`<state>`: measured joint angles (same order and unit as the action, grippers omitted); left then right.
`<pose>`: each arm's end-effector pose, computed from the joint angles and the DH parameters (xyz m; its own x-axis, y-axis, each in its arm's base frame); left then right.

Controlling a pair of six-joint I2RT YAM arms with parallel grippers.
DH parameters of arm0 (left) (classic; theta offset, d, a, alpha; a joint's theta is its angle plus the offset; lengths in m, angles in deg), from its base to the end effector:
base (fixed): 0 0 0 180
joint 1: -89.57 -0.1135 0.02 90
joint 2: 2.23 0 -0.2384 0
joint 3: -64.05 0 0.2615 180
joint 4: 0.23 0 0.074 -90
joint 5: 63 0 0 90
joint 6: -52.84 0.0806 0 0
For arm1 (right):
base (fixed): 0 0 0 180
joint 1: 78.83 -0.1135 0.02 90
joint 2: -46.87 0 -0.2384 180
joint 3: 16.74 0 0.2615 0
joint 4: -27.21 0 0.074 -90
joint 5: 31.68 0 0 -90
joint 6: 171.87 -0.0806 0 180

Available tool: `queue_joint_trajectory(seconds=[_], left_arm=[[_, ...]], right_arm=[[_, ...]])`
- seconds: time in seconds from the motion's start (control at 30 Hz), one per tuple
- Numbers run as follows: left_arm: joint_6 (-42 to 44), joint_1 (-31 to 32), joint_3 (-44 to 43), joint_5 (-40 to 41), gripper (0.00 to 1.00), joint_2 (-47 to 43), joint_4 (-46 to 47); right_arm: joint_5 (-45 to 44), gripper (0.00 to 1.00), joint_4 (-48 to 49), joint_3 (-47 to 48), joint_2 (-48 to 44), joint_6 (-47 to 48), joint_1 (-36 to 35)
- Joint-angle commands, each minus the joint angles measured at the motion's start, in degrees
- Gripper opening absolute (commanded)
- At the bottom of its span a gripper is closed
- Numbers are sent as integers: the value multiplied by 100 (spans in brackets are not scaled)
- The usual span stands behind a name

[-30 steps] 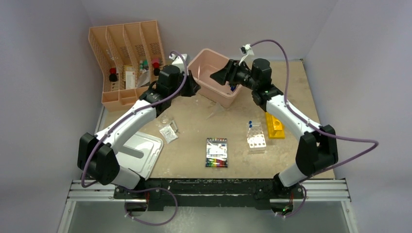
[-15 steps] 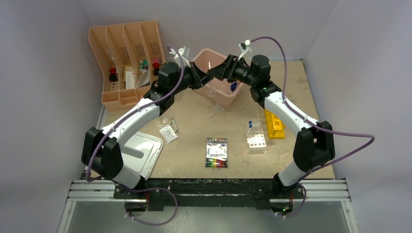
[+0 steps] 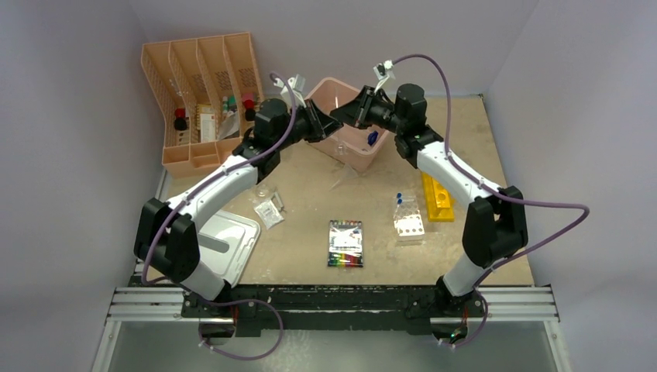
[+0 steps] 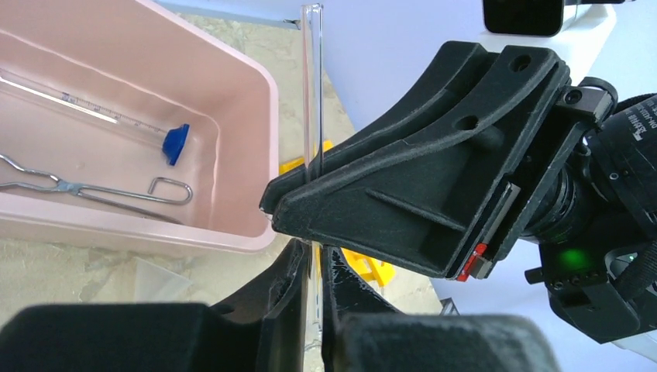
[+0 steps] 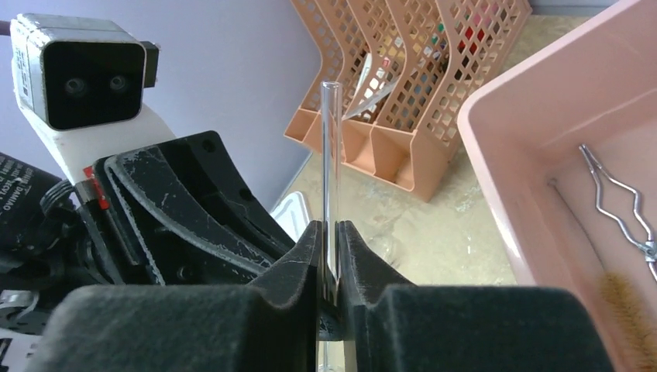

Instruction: Organize the chemistry lab equipment

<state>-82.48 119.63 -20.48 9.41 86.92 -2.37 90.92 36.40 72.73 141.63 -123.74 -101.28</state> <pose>0.3573 -0.2349 0.3131 -0.5958 -0.4383 -0.6730 0.4459 0.5163 -0.7311 0.3917 0.2088 0.3366 -0.4995 0.4020 -0.7674 -0.6515 0.4096 0.6386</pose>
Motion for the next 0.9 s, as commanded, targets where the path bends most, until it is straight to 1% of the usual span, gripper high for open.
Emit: queue_joint_trajectory(seconds=[0.0, 0.07, 0.1, 0.17, 0.27, 0.4, 0.5, 0.7, 0.87], left_arm=[[-90, 17, -136, -134, 22, -48, 346], [-27, 22, -125, -29, 54, -78, 225], [61, 18, -154, -2, 60, -85, 98], [273, 2, -239, 41, 65, -101, -234], [465, -11, -239, 226, 69, -242, -575], [736, -58, -103, 649, 70, -570, -1004], [941, -62, 54, 925, 70, -783, -1472], [1210, -62, 310, 1486, 70, -1106, -2135], [1281, -69, 423, 1722, 70, -1189, -2253]], right_arm=[[104, 8, -71, 452, -12, 544, -18], [9, 4, -345, 614, -4, 921, -20], [-52, 4, -463, 685, -2, 1147, -9], [-246, 3, -683, 861, -3, 1642, 4], [-519, 2, -1188, 1279, 158, 2383, 34], [-785, 1, -1661, 1739, 552, 3305, 89], [-697, 1, -1879, 2003, 980, 3799, 184], [-79, 3, -2441, 2567, 1957, 4371, 269], [287, 5, -2778, 3092, 2752, 4496, 274]])
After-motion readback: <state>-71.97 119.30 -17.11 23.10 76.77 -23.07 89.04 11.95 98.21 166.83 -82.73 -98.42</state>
